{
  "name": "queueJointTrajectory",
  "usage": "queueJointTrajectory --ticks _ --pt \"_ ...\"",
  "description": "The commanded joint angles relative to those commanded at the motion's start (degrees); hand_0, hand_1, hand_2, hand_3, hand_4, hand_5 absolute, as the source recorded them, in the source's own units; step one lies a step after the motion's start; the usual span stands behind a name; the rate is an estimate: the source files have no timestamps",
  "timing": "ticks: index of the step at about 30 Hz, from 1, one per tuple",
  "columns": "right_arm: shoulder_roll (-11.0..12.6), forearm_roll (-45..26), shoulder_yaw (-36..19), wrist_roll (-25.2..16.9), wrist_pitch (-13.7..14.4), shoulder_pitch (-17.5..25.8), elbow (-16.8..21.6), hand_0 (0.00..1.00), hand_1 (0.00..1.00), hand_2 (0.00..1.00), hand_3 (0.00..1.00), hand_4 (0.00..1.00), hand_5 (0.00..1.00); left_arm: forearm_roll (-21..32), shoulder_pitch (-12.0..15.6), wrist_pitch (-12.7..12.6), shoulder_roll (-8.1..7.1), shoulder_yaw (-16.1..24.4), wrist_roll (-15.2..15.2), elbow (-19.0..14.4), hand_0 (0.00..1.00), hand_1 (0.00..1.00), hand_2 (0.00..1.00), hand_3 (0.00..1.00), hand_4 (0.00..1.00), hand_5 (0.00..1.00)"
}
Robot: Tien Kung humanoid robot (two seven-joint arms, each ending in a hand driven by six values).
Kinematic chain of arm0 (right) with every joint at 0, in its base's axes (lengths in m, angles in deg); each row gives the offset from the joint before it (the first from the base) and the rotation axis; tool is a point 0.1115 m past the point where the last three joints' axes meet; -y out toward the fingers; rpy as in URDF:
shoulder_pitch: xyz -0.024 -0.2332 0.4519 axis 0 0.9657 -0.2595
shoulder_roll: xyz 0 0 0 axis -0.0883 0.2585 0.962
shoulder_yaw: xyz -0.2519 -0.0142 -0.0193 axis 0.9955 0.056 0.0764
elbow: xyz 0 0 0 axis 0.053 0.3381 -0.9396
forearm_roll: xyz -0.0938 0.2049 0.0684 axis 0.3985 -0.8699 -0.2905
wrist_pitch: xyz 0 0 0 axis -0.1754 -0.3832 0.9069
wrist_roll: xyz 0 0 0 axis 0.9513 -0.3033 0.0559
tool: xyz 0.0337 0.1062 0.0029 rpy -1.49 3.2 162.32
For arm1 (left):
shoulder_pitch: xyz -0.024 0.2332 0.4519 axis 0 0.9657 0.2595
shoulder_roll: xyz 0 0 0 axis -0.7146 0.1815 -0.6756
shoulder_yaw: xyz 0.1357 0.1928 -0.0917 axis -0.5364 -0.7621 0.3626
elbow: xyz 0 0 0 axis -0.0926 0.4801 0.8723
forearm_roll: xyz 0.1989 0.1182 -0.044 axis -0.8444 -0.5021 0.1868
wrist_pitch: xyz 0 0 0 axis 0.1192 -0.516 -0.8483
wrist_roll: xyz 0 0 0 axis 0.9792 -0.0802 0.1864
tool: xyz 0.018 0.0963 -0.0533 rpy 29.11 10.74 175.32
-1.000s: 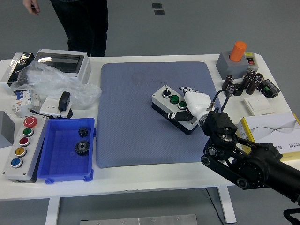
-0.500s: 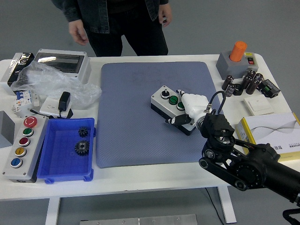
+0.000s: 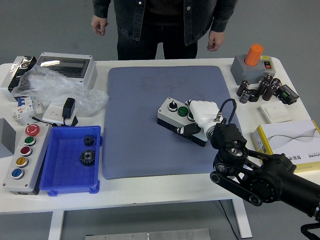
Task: Pick up the button,place it on the desk,press the button,press the button
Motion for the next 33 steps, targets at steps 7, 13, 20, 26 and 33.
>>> queueJointTrajectory --ticks 7,13,20,26,33 --pt "0.5 1.1 0.9 0.0 1.2 -0.3 0.9 0.270 0.410 0.411 0.400 0.713 0.247 0.0 0.0 -0.4 0.02 0.1 0.4 0.0 0.686 0.702 0.648 0.682 0.666 0.290" --pt "2.5 1.9 3.6 0.0 2.9 -2.2 3.2 0.265 0.406 0.393 0.366 0.687 0.251 0.1 0.0 -0.5 0.08 0.0 0.5 0.0 0.686 0.702 0.648 0.683 0.669 0.295" --pt "6.4 0.8 9.2 -3.9 6.0 -6.2 6.2 0.254 0.414 0.388 0.332 0.634 0.226 0.2 0.0 -0.6 0.09 -0.1 0.5 0.1 0.686 0.703 0.650 0.685 0.672 0.313" --pt "9.4 -1.9 14.7 -11.7 7.4 -9.2 7.8 0.271 0.420 0.383 0.315 0.617 0.216 0.4 0.0 -0.6 0.06 -0.4 0.4 0.1 0.686 0.703 0.652 0.686 0.678 0.322" --pt "10.7 -2.9 15.8 -17.0 8.5 -10.7 7.7 0.315 0.433 0.393 0.306 0.605 0.199 0.5 0.0 -0.6 0.11 -0.5 0.4 0.1 0.685 0.703 0.652 0.686 0.681 0.326"
